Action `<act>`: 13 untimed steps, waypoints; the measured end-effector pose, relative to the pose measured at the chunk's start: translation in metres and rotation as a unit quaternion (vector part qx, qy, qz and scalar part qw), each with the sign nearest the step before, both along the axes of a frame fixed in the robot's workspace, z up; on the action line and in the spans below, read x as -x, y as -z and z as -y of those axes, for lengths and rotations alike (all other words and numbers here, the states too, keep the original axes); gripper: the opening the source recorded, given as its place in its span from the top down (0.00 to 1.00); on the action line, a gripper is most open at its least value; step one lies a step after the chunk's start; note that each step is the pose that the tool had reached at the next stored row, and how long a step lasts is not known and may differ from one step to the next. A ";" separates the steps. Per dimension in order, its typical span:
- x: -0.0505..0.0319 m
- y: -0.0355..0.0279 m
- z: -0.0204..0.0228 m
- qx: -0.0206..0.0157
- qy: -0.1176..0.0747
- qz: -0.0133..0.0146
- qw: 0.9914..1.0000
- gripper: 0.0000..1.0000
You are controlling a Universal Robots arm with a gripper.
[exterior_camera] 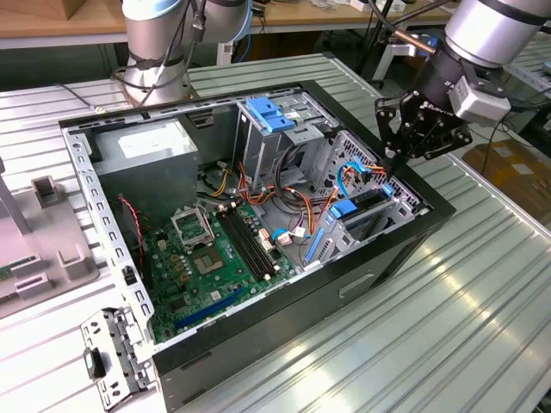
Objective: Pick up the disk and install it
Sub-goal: 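Insert the first disk wire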
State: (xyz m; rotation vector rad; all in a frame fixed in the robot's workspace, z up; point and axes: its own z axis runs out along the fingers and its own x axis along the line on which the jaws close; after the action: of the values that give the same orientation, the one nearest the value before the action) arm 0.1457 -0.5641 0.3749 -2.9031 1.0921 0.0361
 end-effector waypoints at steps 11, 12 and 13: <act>0.0304 0.0169 0.0000 0.000 0.029 0.000 1.000 0.82; 0.0304 0.0169 0.0000 0.000 0.040 0.000 0.999 0.82; 0.0304 0.0171 0.0000 0.000 0.047 0.000 0.999 0.82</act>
State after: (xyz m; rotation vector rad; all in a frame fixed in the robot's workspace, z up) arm 0.1153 -0.5641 0.3578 -2.8469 1.2275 0.0334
